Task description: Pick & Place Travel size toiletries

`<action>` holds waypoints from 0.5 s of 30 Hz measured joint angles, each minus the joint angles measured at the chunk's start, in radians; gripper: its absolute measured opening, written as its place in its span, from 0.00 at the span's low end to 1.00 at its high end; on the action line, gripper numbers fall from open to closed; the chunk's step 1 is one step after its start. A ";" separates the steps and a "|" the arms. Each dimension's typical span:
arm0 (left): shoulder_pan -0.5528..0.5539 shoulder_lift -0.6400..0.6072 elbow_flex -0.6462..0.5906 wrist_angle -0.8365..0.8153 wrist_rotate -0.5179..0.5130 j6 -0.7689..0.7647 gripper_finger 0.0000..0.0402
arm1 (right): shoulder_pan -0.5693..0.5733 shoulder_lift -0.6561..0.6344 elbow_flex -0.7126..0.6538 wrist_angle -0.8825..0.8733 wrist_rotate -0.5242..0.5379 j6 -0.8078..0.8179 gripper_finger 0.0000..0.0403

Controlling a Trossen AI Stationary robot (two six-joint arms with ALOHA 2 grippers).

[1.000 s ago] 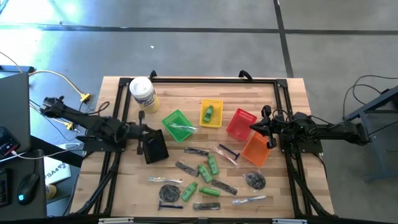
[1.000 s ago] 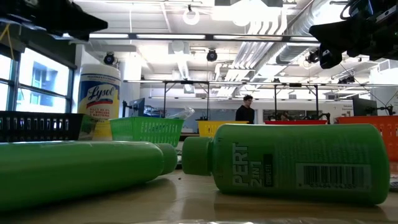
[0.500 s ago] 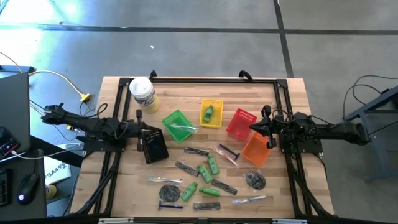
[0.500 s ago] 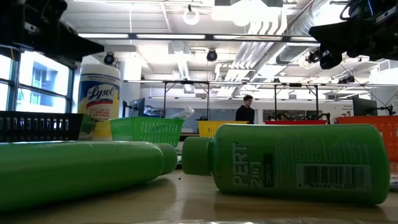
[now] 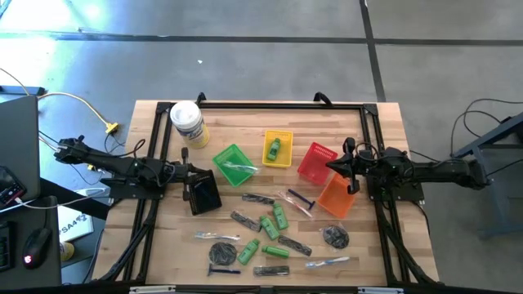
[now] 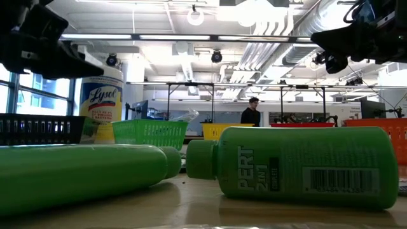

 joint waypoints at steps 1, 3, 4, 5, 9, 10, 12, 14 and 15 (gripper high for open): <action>0.000 0.000 -0.003 0.001 0.000 0.003 0.00 | 0.000 0.006 0.000 0.008 0.000 0.000 0.01; 0.000 0.001 -0.010 -0.003 0.001 0.016 0.00 | 0.000 0.020 0.000 0.016 0.000 0.000 0.01; 0.000 0.001 -0.014 0.000 0.006 0.021 0.00 | 0.000 0.027 0.000 0.021 0.000 0.000 0.01; 0.000 0.001 -0.018 -0.001 0.018 0.027 0.00 | 0.000 0.033 0.000 0.026 0.000 0.000 0.01; 0.000 0.001 -0.022 0.005 0.042 0.038 0.00 | 0.000 0.055 0.000 0.050 0.000 0.000 0.01; 0.000 0.001 -0.022 0.012 0.045 0.038 0.00 | 0.000 0.061 0.000 0.054 0.000 0.000 0.01; 0.000 0.000 -0.023 0.018 0.046 0.038 0.00 | 0.000 0.071 0.000 0.059 0.000 -0.005 0.01; 0.000 0.000 -0.023 0.014 0.046 0.039 0.00 | 0.000 0.080 0.000 0.059 0.000 -0.013 0.01; 0.000 0.001 -0.023 0.010 0.046 0.039 0.00 | 0.000 0.083 0.000 0.059 0.000 -0.018 0.01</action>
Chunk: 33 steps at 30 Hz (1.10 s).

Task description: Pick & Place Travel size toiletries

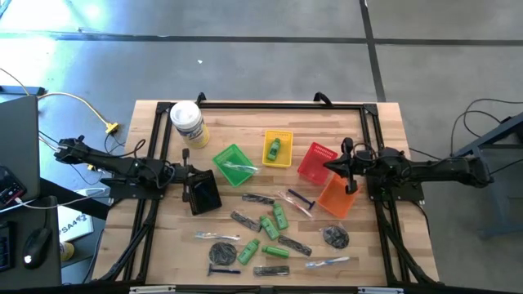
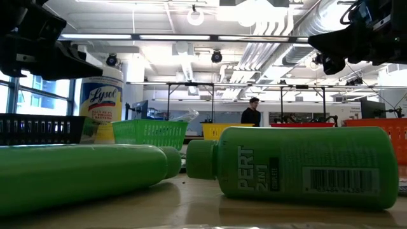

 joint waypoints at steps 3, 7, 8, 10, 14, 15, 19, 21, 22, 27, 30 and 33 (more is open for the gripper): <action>0.000 0.000 -0.001 0.003 -0.001 0.002 0.00 | 0.000 0.017 0.000 0.000 0.001 -0.008 0.01; 0.000 0.000 -0.001 0.021 -0.002 0.040 0.00 | 0.000 0.040 0.000 0.024 0.051 -0.013 0.01; 0.000 0.000 -0.001 0.032 -0.005 0.064 0.00 | 0.000 0.043 0.000 0.033 0.065 -0.014 0.01; 0.000 -0.001 0.006 0.049 -0.017 0.105 0.00 | 0.000 0.051 0.000 0.058 0.078 -0.017 0.01; 0.000 0.001 0.040 0.016 -0.046 0.115 0.00 | 0.000 0.063 0.000 0.126 0.077 -0.020 0.01; 0.000 0.000 0.043 0.018 -0.052 0.115 0.00 | 0.000 0.066 0.000 0.134 0.076 -0.014 0.01; 0.000 0.000 0.043 0.013 -0.065 0.140 0.00 | 0.000 0.070 0.000 0.135 0.074 0.012 0.01; 0.000 0.000 0.043 0.013 -0.065 0.149 0.00 | 0.000 0.078 0.000 0.135 0.074 0.033 0.01; 0.000 0.000 0.044 0.014 -0.065 0.154 0.00 | 0.000 0.085 0.000 0.134 0.074 0.047 0.01; 0.000 0.000 0.046 0.013 -0.065 0.163 0.00 | 0.000 0.121 0.000 0.143 0.076 0.096 0.01; 0.000 0.000 0.046 0.019 -0.064 0.163 0.00 | 0.000 0.145 0.000 0.164 0.066 0.112 0.01; 0.000 0.000 0.047 0.046 -0.064 0.162 0.00 | 0.000 0.172 0.000 0.191 0.031 0.116 0.01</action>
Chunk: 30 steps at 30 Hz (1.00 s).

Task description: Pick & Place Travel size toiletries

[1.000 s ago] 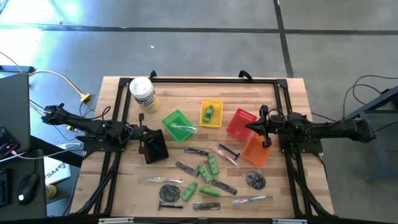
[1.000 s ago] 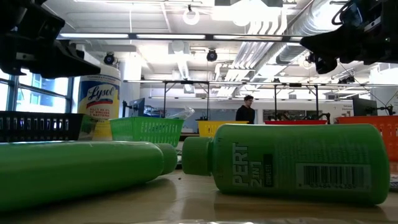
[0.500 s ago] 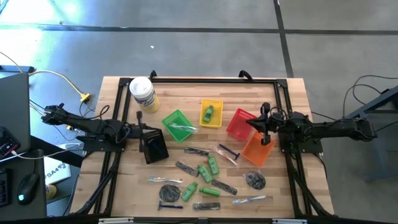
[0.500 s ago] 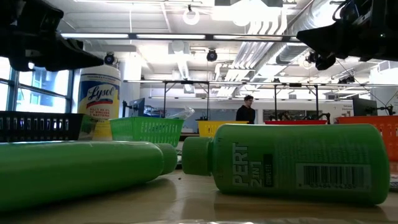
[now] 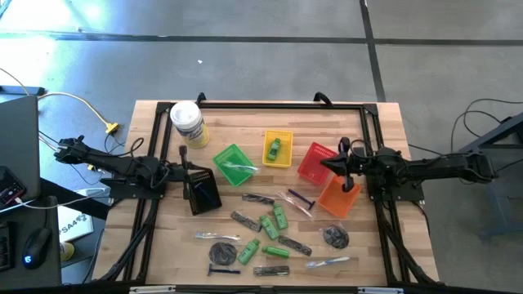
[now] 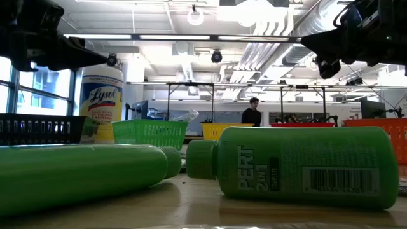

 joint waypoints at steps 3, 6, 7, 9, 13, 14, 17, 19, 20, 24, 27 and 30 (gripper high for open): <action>0.000 0.000 0.001 0.020 0.001 0.000 0.00 | 0.000 0.026 0.000 0.017 -0.013 0.006 0.01; 0.000 0.000 0.001 0.019 0.003 0.000 0.00 | 0.000 0.049 0.000 0.019 -0.013 0.011 0.01; 0.000 0.000 0.001 0.019 0.003 0.000 0.00 | 0.000 0.057 0.000 0.019 -0.013 0.011 0.01; 0.000 0.000 0.001 0.019 0.003 0.000 0.00 | 0.000 0.074 0.001 0.021 -0.014 0.012 0.01; 0.000 0.000 0.001 0.019 0.024 -0.005 0.00 | 0.026 0.115 0.026 0.024 -0.039 0.032 0.01; 0.000 0.000 0.001 0.020 0.039 -0.008 0.00 | 0.040 0.126 0.036 0.027 -0.046 0.021 0.01; -0.001 0.000 0.001 0.023 0.067 -0.012 0.00 | 0.078 0.156 0.056 0.029 -0.019 -0.025 0.01; 0.000 0.000 0.001 0.030 0.067 -0.042 0.00 | 0.101 0.178 0.065 0.026 0.029 -0.047 0.01; 0.000 0.000 0.001 0.033 0.066 -0.055 0.00 | 0.112 0.193 0.073 0.026 0.050 -0.050 0.01; 0.000 0.000 0.001 0.033 0.065 -0.061 0.00 | 0.148 0.280 0.124 0.025 0.087 -0.050 0.01; 0.000 0.001 0.001 0.033 0.063 -0.061 0.00 | 0.173 0.371 0.184 0.025 0.090 -0.050 0.01; 0.000 0.001 0.001 0.033 0.063 -0.061 0.00 | 0.192 0.476 0.253 0.024 0.093 -0.050 0.01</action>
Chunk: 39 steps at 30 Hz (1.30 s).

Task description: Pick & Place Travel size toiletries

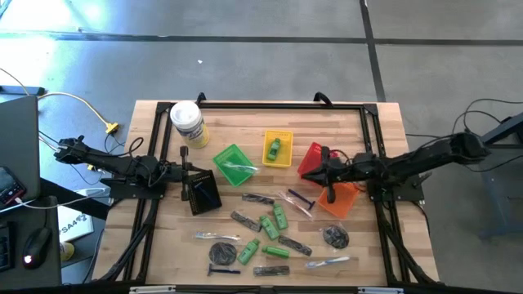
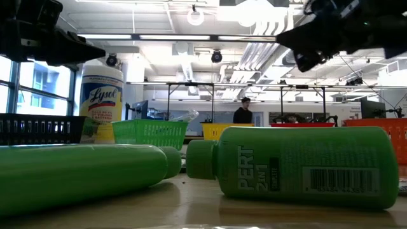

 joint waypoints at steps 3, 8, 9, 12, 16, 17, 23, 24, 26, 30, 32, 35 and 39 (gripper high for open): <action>0.000 0.000 0.000 0.000 0.000 0.000 0.00 | 0.015 0.116 0.079 -0.001 0.001 0.001 0.01; 0.000 0.000 0.000 0.000 -0.001 -0.019 0.00 | 0.026 0.312 0.246 -0.064 -0.003 0.064 0.01; 0.000 0.000 0.000 -0.001 -0.002 -0.022 0.00 | 0.026 0.345 0.282 -0.093 -0.007 0.080 0.01; 0.000 0.000 0.000 -0.001 -0.003 -0.022 0.00 | 0.026 0.444 0.398 -0.195 -0.023 0.110 0.01; 0.000 0.000 0.001 -0.012 -0.003 -0.022 0.00 | 0.039 0.577 0.533 -0.270 -0.033 0.128 0.01; 0.000 0.000 0.001 -0.017 -0.003 -0.022 0.00 | 0.044 0.611 0.564 -0.281 -0.050 0.124 0.01; 0.000 0.000 0.001 -0.023 -0.003 -0.023 0.00 | 0.083 0.794 0.734 -0.316 -0.132 0.080 0.01; 0.000 0.000 0.001 -0.024 -0.003 -0.023 0.00 | 0.089 0.820 0.761 -0.325 -0.130 0.089 0.01; 0.000 0.000 0.001 -0.024 -0.003 -0.023 0.00 | 0.098 0.872 0.814 -0.327 -0.134 0.128 0.01; 0.000 0.000 0.001 -0.025 -0.003 -0.023 0.00 | 0.116 0.954 0.914 -0.375 -0.164 0.169 0.04; 0.000 0.000 0.001 -0.036 -0.003 -0.025 0.00 | 0.131 0.991 0.958 -0.390 -0.153 0.191 0.11; 0.000 0.000 0.001 -0.057 -0.002 -0.046 0.00 | 0.150 1.035 1.015 -0.447 -0.110 0.234 0.25; 0.000 0.000 0.001 -0.077 0.000 -0.055 0.00 | 0.166 1.076 1.075 -0.577 -0.007 0.297 0.45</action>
